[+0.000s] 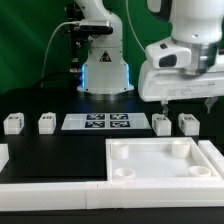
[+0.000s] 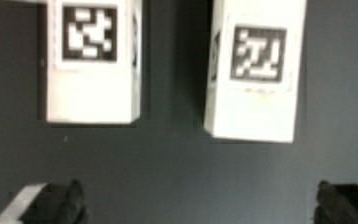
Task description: Assemble one leg
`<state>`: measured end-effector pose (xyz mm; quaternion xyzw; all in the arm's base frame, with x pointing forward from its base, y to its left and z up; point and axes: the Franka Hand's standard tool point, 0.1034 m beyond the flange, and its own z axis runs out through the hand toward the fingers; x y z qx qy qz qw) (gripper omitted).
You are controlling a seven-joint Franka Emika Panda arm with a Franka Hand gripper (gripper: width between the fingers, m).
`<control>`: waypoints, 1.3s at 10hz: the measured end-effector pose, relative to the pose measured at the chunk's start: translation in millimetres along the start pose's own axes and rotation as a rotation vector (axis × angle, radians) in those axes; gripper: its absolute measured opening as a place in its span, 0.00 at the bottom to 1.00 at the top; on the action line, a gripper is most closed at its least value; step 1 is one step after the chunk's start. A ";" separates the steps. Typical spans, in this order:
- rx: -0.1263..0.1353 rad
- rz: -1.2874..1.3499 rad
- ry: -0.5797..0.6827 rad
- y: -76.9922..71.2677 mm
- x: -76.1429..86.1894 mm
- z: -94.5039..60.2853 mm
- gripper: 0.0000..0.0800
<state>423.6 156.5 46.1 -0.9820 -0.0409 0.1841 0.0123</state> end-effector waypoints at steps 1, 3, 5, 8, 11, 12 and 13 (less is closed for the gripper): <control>-0.007 -0.003 -0.079 -4.5 0.2 1.2 0.81; -0.024 0.001 -0.243 -10.6 -0.7 4.2 0.81; -0.024 0.000 -0.322 -9.5 3.3 6.1 0.81; -0.030 -0.005 -0.318 -16.8 1.2 12.8 0.81; -0.035 -0.005 -0.312 -22.4 1.1 19.5 0.81; -0.035 -0.005 -0.312 -22.2 1.1 19.5 0.81; -0.032 -0.011 -0.313 -20.6 1.1 20.2 0.81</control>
Offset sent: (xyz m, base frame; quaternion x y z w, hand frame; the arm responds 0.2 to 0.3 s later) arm 0.0000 0.0000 0.0000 0.0000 -0.2955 0.0000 0.9553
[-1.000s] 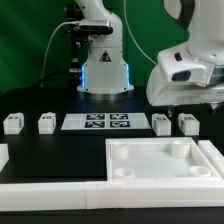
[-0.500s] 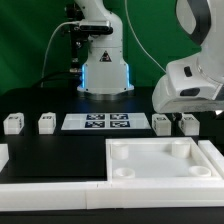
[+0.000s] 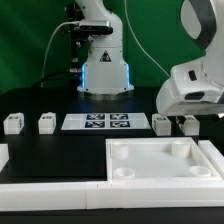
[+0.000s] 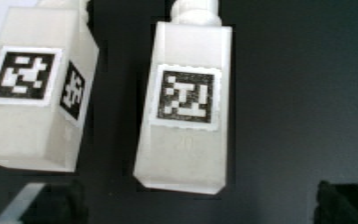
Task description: Assemble one leg
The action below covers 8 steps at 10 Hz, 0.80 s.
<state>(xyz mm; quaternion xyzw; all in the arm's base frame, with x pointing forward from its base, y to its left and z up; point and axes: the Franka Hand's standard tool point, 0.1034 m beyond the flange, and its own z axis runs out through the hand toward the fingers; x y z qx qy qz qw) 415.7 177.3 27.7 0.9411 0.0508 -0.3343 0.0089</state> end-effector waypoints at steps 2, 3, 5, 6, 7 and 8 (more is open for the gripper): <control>-0.002 0.000 -0.036 0.9 -1.1 12.4 0.81; -0.004 -0.003 -0.033 -1.2 -0.5 13.3 0.81; -0.017 -0.003 -0.160 1.2 -8.9 19.0 0.81; -0.017 -0.004 -0.201 0.3 -3.5 19.9 0.81; -0.013 -0.004 -0.180 -0.4 0.8 19.7 0.81; -0.014 -0.004 -0.183 -0.2 -0.6 21.3 0.81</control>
Offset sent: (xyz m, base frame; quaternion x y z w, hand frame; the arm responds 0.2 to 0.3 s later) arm -0.0004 0.0048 -0.0023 -0.0050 -0.0001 0.0043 1.0000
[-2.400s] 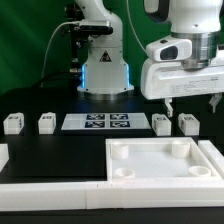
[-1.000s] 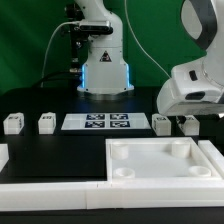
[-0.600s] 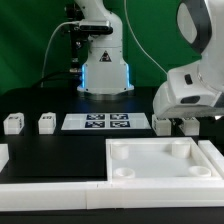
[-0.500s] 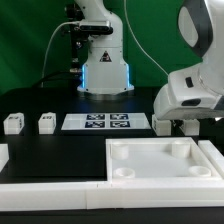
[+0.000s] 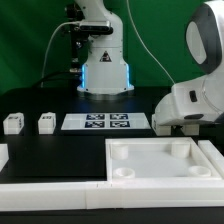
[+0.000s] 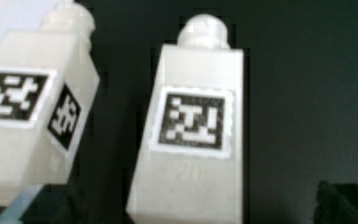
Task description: Assemble one leg
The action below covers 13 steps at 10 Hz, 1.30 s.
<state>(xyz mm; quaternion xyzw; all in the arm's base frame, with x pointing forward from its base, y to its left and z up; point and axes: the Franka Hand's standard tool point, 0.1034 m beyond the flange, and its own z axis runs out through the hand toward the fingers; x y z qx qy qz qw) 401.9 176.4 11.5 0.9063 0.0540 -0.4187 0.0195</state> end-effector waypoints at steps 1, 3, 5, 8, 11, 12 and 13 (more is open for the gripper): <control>0.000 0.000 -0.001 0.1 0.4 1.1 0.81; 0.002 0.001 0.004 0.8 1.8 4.5 0.81; 0.001 0.002 0.002 1.4 1.4 8.7 0.81; -0.004 0.013 -0.005 -0.4 -0.7 12.7 0.81; -0.001 0.014 -0.006 2.0 -0.5 13.1 0.79; -0.001 0.014 -0.006 2.2 -0.4 13.0 0.79; 0.000 0.014 -0.006 2.2 -0.4 13.0 0.58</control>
Offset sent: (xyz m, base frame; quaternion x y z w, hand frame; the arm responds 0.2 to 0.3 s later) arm -0.0057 -0.0056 -0.0153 -0.0022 0.0090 0.0019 1.0000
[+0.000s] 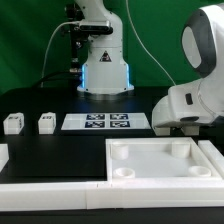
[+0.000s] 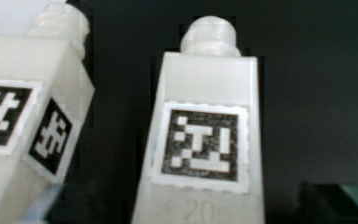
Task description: Assemble one leg
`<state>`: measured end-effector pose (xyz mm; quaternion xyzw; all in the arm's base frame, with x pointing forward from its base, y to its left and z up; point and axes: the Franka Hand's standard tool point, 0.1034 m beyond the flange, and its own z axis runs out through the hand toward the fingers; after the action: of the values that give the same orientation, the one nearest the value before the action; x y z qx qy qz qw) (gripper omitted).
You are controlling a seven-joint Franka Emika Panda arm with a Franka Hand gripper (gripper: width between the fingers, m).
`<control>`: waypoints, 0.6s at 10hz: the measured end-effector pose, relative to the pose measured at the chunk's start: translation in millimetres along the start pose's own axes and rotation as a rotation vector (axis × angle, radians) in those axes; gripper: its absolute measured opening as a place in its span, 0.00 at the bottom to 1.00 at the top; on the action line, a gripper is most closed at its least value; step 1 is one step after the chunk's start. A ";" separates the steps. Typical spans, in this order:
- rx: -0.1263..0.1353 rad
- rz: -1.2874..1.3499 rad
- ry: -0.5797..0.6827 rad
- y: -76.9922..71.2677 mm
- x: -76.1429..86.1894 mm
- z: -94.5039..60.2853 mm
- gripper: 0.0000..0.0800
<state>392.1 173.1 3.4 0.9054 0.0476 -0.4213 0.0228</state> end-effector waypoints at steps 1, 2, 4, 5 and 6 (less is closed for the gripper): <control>0.000 0.000 0.000 0.1 0.0 0.0 0.58; 0.001 -0.002 0.000 0.2 0.2 -0.3 0.36; 0.001 -0.002 0.001 0.1 0.4 -0.7 0.36; 0.000 -0.003 0.002 -0.2 0.4 -0.9 0.36; 0.000 -0.003 0.002 -0.6 0.4 -0.8 0.36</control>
Offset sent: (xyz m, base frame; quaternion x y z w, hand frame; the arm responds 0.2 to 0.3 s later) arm 0.0035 0.0023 -0.0001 0.0050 0.0043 -0.0058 1.0000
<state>392.9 173.8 3.7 0.9057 0.0490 -0.4205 0.0222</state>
